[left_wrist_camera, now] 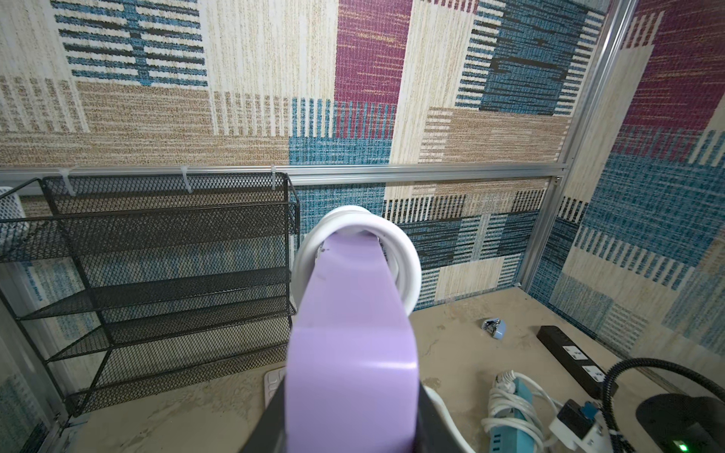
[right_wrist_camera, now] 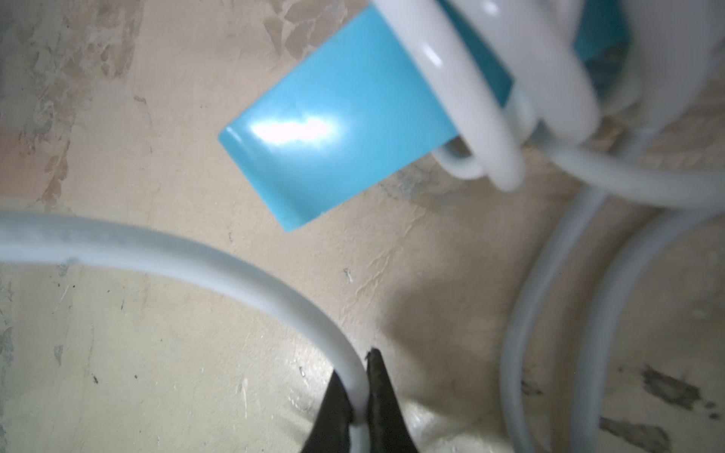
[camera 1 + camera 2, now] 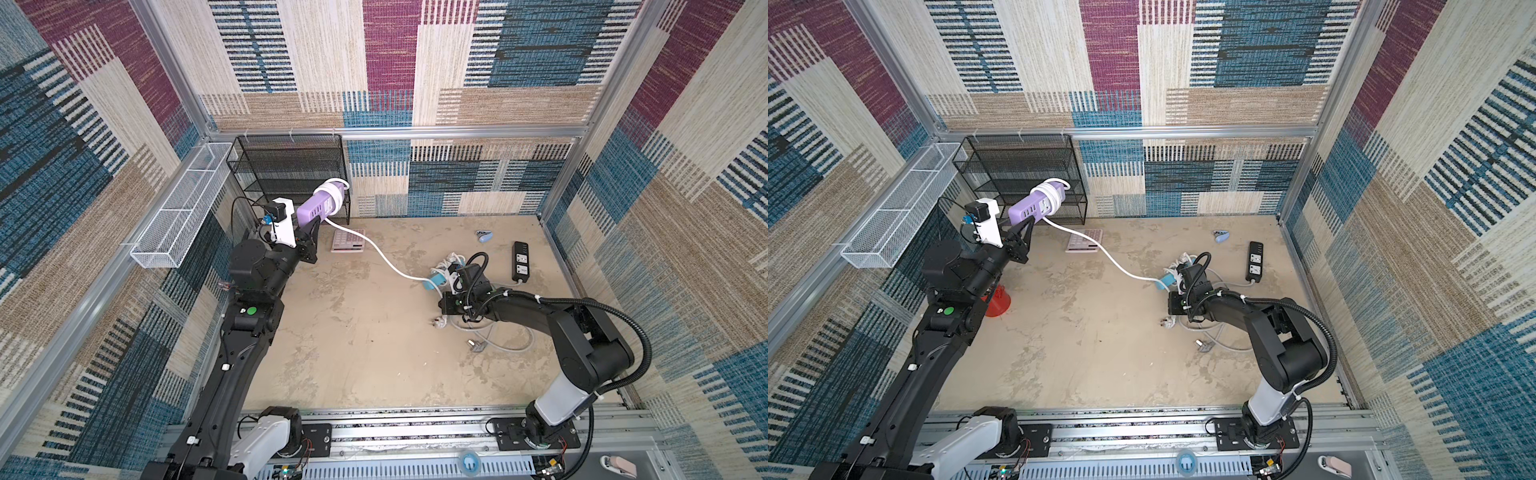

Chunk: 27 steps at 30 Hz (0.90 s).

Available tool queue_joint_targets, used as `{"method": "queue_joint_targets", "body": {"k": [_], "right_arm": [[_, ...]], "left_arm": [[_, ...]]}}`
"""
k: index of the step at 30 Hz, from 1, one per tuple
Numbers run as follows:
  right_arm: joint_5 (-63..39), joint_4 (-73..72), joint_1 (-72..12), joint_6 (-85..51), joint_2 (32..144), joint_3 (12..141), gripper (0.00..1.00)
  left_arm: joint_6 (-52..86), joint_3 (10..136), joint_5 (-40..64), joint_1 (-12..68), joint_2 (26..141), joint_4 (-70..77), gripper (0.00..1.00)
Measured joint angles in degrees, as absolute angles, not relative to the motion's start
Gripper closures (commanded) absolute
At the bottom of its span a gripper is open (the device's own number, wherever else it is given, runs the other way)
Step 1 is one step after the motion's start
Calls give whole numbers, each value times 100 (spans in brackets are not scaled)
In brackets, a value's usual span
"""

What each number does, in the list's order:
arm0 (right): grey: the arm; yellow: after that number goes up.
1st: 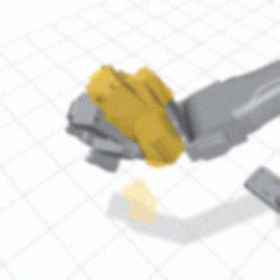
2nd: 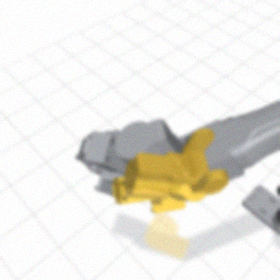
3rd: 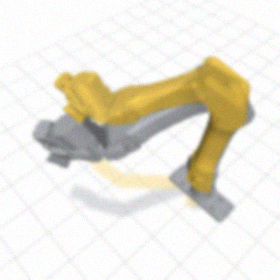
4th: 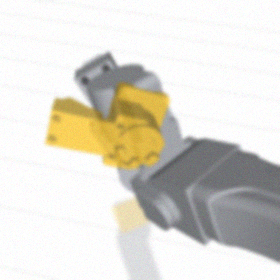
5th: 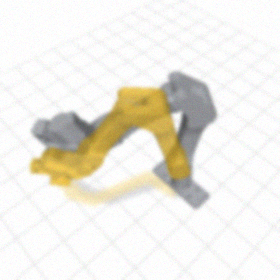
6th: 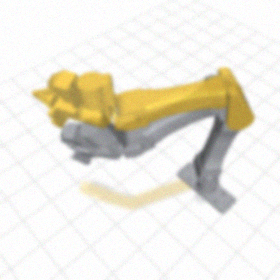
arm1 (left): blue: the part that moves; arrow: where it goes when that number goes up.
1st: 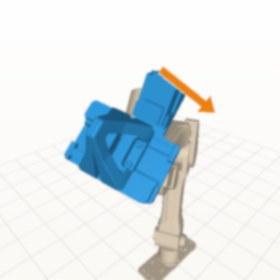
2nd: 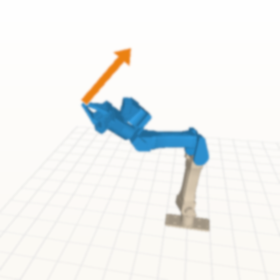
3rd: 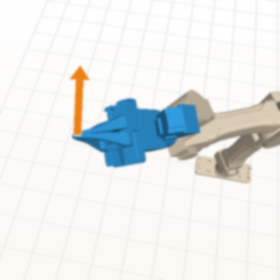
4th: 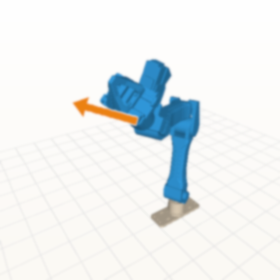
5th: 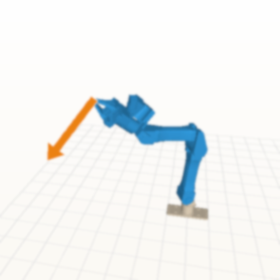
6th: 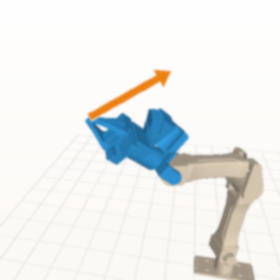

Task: Unwrap the cord wrapped around the power strip
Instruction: Unwrap the power cord from the power strip.

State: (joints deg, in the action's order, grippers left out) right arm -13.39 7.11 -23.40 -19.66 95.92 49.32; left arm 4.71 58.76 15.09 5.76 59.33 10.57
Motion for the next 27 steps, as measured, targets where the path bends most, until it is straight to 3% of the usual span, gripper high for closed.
{"method": "queue_joint_targets", "body": {"k": [3, 9, 11, 12, 21, 27], "right_arm": [[-1409, 683, -2379, -1933, 9478, 4906, 45], [-1599, 696, -2388, -1815, 9227, 4987, 22], [-1627, 740, -2388, -1778, 9056, 5054, 11], [-1647, 755, -2388, -1737, 8954, 5118, 0], [-2088, 550, -2388, -1144, 8418, 6230, 2], [-2995, -353, -2388, -875, 8626, 6606, 2]], "left_arm": [[504, 5907, 1702, 574, 6086, 1122, 100], [779, 5983, 2187, 567, 6335, 1168, 100], [880, 6012, 2324, 567, 6379, 1181, 100], [919, 6029, 2423, 567, 6407, 1210, 100], [1361, 6198, 3315, 572, 6619, 1474, 100], [1741, 6246, 3852, 576, 6711, 1791, 100]]}}
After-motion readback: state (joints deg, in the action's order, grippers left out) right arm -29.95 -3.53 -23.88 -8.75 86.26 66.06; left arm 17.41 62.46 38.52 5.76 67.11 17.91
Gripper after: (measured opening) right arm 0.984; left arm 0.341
